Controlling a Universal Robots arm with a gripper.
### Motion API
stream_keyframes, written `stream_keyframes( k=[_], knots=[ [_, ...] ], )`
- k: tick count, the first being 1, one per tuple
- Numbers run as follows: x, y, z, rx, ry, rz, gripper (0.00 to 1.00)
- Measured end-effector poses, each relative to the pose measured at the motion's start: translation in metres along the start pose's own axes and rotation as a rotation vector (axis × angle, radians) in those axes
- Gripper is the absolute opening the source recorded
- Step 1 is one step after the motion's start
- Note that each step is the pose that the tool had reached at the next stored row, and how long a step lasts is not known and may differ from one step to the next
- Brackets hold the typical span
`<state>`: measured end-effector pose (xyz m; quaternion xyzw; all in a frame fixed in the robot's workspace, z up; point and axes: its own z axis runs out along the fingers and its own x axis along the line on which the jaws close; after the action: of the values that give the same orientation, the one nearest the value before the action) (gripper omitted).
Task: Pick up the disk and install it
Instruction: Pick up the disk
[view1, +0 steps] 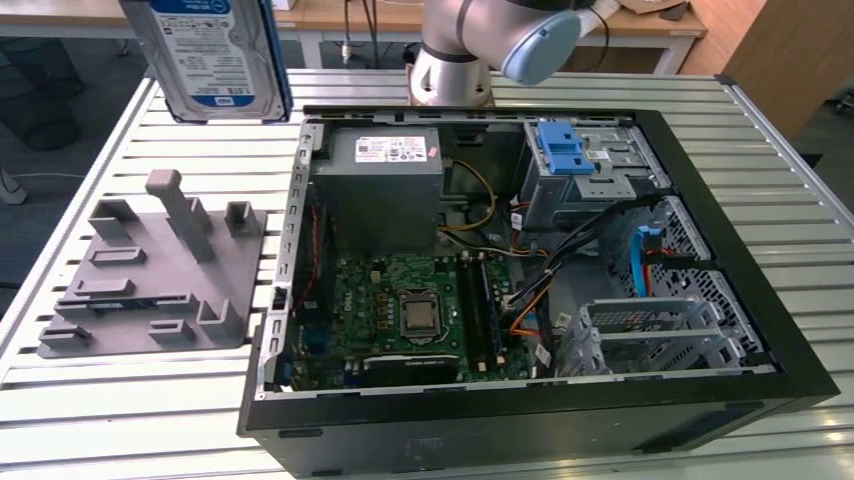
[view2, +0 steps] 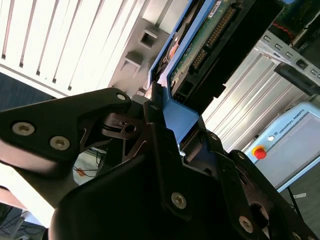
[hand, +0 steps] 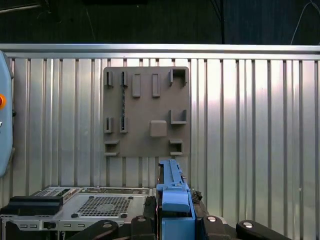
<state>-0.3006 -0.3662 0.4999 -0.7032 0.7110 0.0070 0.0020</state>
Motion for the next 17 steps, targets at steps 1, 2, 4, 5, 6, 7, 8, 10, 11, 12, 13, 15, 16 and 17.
stream_keyframes(
  k=[1, 2, 4, 5, 6, 7, 8, 10, 11, 12, 13, 15, 16, 17],
  knots=[
    [0.0, -0.0045, 0.0, 0.0, 0.0, 0.0, 0.36],
    [-0.0001, -0.0093, 0.0, 0.0001, 0.0, 0.0, 0.36],
    [-0.0002, -0.0182, -0.0001, 0.0, 0.0001, 0.0, 0.36],
    [-0.0002, -0.0228, -0.0001, 0.0, 0.0, 0.0, 0.36],
    [-0.0003, -0.0272, -0.0001, 0.0, 0.0, 0.0, 0.36],
    [-0.0003, -0.0317, 0.0, 0.0001, 0.0, 0.0, 0.36],
    [-0.0004, -0.0362, 0.0002, 0.0, 0.0, 0.0, 0.36],
    [-0.0005, -0.0457, 0.0005, -0.0001, 0.0001, 0.0, 0.36],
    [-0.0005, -0.0502, 0.0008, 0.0, 0.0, 0.0, 0.36],
    [-0.0006, -0.0547, 0.0011, 0.0, 0.0, 0.0, 0.36],
    [-0.0006, -0.0591, 0.0013, 0.0, 0.0, 0.0, 0.36],
    [-0.0007, -0.0681, 0.0017, -0.0001, 0.0001, 0.0, 0.36],
    [-0.0008, -0.0731, 0.0021, 0.0001, 0.0, 0.0, 0.36],
    [-0.0008, -0.0776, 0.0023, 0.0001, 0.0001, 0.0, 0.36]
  ],
)
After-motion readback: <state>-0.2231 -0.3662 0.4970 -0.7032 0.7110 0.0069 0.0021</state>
